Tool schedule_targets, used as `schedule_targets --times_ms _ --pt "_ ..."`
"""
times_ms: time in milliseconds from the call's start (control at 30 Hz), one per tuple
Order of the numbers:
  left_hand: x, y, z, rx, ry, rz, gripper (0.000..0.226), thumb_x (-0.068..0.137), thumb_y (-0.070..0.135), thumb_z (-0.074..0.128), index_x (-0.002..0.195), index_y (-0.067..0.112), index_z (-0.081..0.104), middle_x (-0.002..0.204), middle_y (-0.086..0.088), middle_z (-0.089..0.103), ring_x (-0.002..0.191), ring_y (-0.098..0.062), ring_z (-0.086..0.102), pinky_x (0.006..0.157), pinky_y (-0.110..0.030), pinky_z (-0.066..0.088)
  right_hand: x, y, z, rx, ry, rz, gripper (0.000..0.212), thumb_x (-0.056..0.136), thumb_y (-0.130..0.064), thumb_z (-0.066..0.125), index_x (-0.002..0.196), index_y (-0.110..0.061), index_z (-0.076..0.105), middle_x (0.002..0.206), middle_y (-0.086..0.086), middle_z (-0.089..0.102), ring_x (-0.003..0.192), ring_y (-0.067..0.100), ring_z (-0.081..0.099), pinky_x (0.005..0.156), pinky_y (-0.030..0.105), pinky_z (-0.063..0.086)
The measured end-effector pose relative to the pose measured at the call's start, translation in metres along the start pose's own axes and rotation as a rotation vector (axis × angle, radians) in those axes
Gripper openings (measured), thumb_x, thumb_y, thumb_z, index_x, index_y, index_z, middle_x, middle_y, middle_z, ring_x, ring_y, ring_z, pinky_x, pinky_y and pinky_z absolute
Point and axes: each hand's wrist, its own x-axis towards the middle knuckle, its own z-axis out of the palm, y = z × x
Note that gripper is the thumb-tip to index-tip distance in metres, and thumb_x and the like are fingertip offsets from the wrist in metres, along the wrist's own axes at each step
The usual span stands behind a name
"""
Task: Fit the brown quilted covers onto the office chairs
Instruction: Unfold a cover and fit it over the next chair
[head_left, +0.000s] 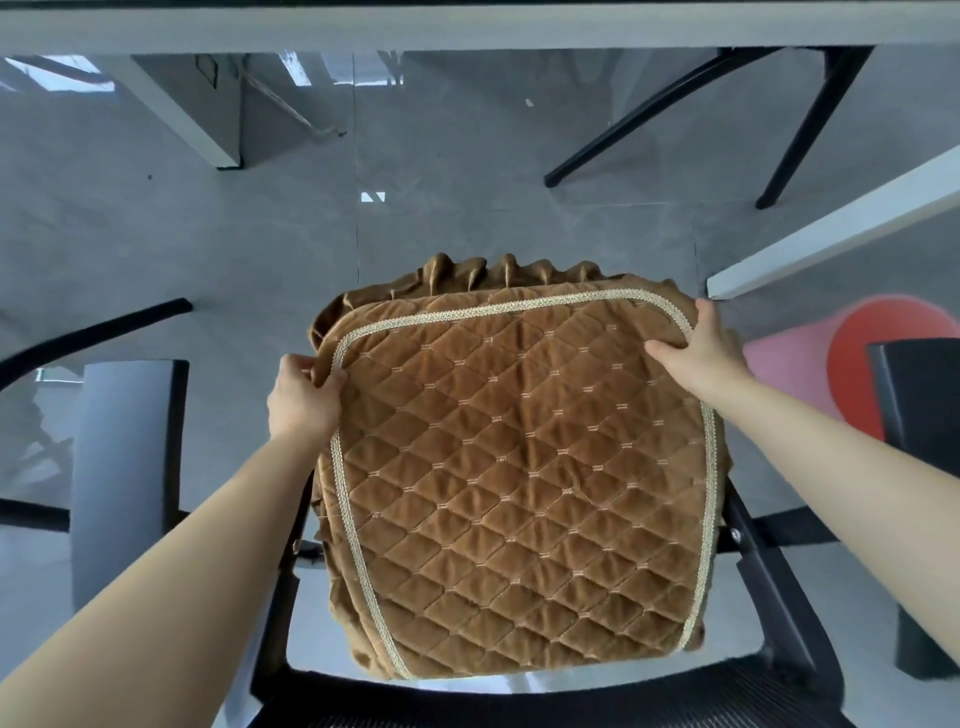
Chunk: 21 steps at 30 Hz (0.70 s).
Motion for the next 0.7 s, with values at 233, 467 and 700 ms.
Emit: schedule_targets --times_ms 233,467,700 --pt "-0.014 -0.009 0.000 0.006 0.047 -0.014 0.032 0.095 0.032 0.056 0.121 0.013 0.050 0.122 -0.018 0.060 0.111 -0.040 0.055 0.092 -0.045 0.045 -0.006 0.011 0.012 0.101 -0.063 0.114 0.068 0.091 -0.024 0.060 0.147 -0.024 0.021 0.141 0.016 0.046 0.123 0.038 0.050 0.104 0.044 0.041" --pt "-0.004 0.008 0.002 0.009 0.075 0.048 0.031 0.096 0.030 0.054 0.122 0.011 0.051 0.122 -0.018 0.060 0.113 -0.039 0.054 0.091 -0.043 0.043 0.014 0.007 0.006 0.158 0.054 0.071 0.044 0.090 -0.013 0.058 0.131 -0.019 0.041 0.123 0.012 0.060 0.111 0.034 0.056 0.096 0.039 0.044" --pt "0.011 0.016 0.000 -0.013 0.115 0.003 0.035 0.094 0.033 0.057 0.123 0.014 0.053 0.123 -0.016 0.061 0.114 -0.038 0.054 0.095 -0.046 0.046 0.025 -0.006 0.003 0.175 0.094 -0.045 0.048 0.092 -0.013 0.056 0.138 -0.018 0.043 0.126 0.007 0.061 0.115 0.030 0.056 0.097 0.033 0.041"
